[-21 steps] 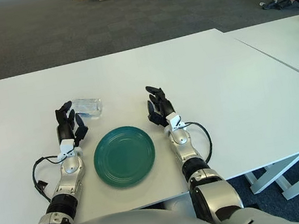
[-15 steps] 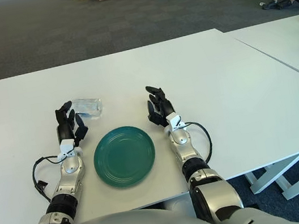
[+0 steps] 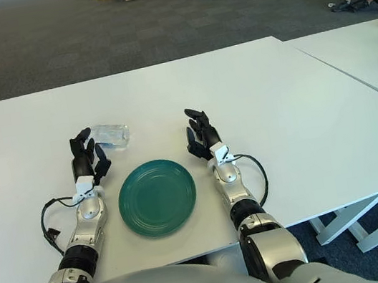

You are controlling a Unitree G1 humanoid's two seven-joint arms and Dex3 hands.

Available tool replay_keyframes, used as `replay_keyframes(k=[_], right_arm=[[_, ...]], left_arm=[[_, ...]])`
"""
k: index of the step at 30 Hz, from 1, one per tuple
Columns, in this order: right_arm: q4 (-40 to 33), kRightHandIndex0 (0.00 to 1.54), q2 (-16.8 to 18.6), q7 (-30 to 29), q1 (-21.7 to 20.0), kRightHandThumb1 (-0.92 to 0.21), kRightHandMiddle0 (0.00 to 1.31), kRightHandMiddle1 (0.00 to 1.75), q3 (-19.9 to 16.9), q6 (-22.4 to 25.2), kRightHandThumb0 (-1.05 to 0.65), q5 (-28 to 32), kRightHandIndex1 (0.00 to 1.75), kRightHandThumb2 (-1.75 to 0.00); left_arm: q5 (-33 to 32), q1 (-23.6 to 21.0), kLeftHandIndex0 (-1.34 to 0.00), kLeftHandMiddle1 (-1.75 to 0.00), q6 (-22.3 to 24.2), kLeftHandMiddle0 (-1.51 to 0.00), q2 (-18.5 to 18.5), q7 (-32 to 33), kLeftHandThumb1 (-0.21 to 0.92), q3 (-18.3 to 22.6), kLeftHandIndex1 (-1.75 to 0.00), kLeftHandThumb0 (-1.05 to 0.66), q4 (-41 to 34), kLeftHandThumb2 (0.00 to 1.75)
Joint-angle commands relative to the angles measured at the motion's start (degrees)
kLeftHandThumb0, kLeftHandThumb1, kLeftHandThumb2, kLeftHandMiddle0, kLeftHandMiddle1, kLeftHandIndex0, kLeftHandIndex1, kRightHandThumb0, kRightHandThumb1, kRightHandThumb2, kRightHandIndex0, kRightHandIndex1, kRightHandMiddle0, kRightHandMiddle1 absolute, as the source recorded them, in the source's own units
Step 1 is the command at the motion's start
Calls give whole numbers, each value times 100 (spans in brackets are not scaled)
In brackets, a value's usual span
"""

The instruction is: Put the bottle into the plate.

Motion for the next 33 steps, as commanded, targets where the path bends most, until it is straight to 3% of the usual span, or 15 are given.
replay_keyframes(k=[1, 10, 17, 19, 23, 29, 33], right_arm=[[204, 22, -8, -36, 251, -92, 0, 65, -8, 226, -73, 18, 0, -88], [294, 22, -7, 63, 239, -92, 0, 65, -12, -45, -73, 52, 0, -88], [321, 21, -38, 60, 241, -92, 0, 64, 26, -203, -74, -15, 0, -88], [335, 20, -46, 61, 236, -92, 0, 63, 35, -246, -75, -27, 0, -89], [389, 20, -89, 36, 238, -92, 0, 63, 73, -375, -76, -87, 0, -89], [500, 20, -118, 71, 180, -92, 0, 62, 82, -352, -76, -53, 0, -89], [478, 20, -87, 62, 144, -92, 0, 62, 50, -142, -75, 14, 0, -88]], left_arm=[[14, 105, 0, -8, -16, -45, 9, -6, 92, 5, -92, -81, 112, 83], [110, 111, 0, -7, 21, -43, 310, -72, 92, 60, -92, -82, -174, 82], [662, -75, 0, -2, -163, -34, 1300, -238, 92, 163, -81, -85, -870, 68], [793, -130, 0, -1, -215, -31, 1480, -239, 92, 153, -74, -86, -932, 58], [1403, -464, 0, 0, -513, -22, 2190, -117, 92, 34, -62, -91, -788, 39], [2515, -1000, 0, 0, -541, -10, 2819, 544, 92, -272, -45, -101, -689, 27], [2937, -1345, 0, 0, -376, -3, 3044, 768, 92, -460, -34, -104, -640, 22]])
